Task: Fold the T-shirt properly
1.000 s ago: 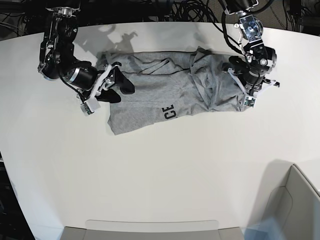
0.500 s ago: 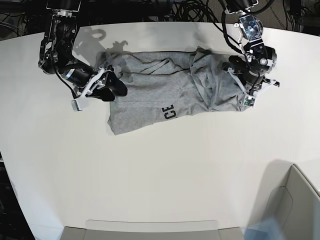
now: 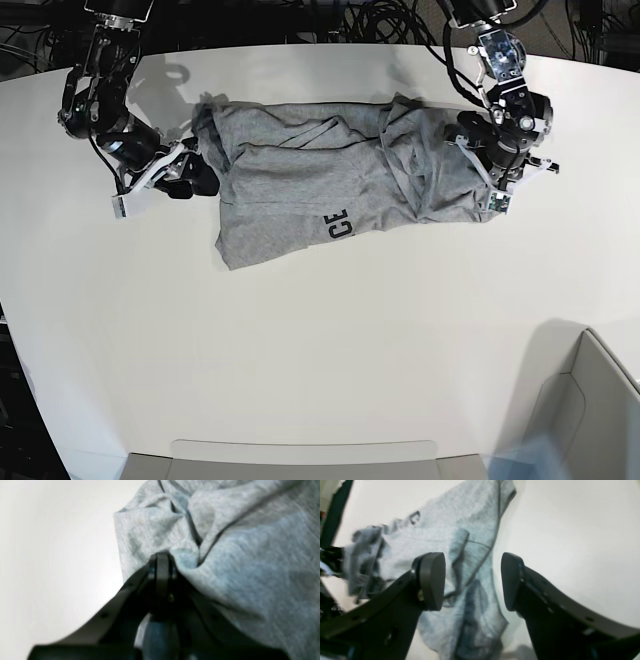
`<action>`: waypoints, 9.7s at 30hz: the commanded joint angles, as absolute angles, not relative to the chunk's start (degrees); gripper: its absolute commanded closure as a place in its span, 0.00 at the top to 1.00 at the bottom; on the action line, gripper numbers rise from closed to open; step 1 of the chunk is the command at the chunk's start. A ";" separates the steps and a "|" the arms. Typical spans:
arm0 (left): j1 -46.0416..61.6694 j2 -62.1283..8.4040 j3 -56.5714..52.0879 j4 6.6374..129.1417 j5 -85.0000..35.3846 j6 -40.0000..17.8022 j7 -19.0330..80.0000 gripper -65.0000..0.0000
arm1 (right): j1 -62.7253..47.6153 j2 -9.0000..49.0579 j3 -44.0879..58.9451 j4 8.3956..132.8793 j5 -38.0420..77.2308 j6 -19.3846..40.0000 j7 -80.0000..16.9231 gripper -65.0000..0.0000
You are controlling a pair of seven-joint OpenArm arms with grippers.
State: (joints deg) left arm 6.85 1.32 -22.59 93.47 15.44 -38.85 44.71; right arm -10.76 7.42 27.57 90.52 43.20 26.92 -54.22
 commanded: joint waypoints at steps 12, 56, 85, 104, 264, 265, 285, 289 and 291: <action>7.43 1.80 -22.90 93.32 15.69 -40.00 47.25 0.00 | -7.60 7.96 22.37 81.45 42.68 26.86 -53.49 0.54; 7.08 4.79 -23.08 106.33 15.60 -40.00 47.87 0.00 | 7.43 12.18 23.08 76.62 35.65 -0.66 -54.73 0.00; 12.53 0.66 -23.08 103.08 15.78 -40.00 47.87 0.00 | 10.95 6.90 -17.89 105.63 12.97 -24.13 -70.73 0.00; 13.67 0.66 -22.55 103.08 15.78 -40.00 47.87 0.00 | 14.46 -5.67 -28.18 87.87 -0.84 -24.13 -69.85 0.25; 4.53 7.34 8.92 110.37 15.60 -40.00 48.75 0.00 | -11.30 20.09 -16.75 111.60 6.99 -29.76 -49.10 0.00; 4.88 7.87 9.01 109.41 15.60 -40.00 47.69 0.00 | -12.09 20.18 -16.22 111.60 6.99 -29.76 -49.10 0.00; 4.62 -7.16 1.63 93.58 15.43 -40.00 42.07 0.00 | -19.30 21.49 -16.13 111.69 6.90 -29.67 -49.01 0.00; 4.62 -7.16 0.04 101.32 15.60 -40.00 41.80 0.00 | -18.95 20.97 -16.22 111.60 6.99 -29.67 -49.01 0.00; 4.62 -6.90 -0.40 104.57 15.60 -40.00 41.80 0.00 | -18.86 20.79 -16.22 111.69 7.08 -29.67 -49.01 0.00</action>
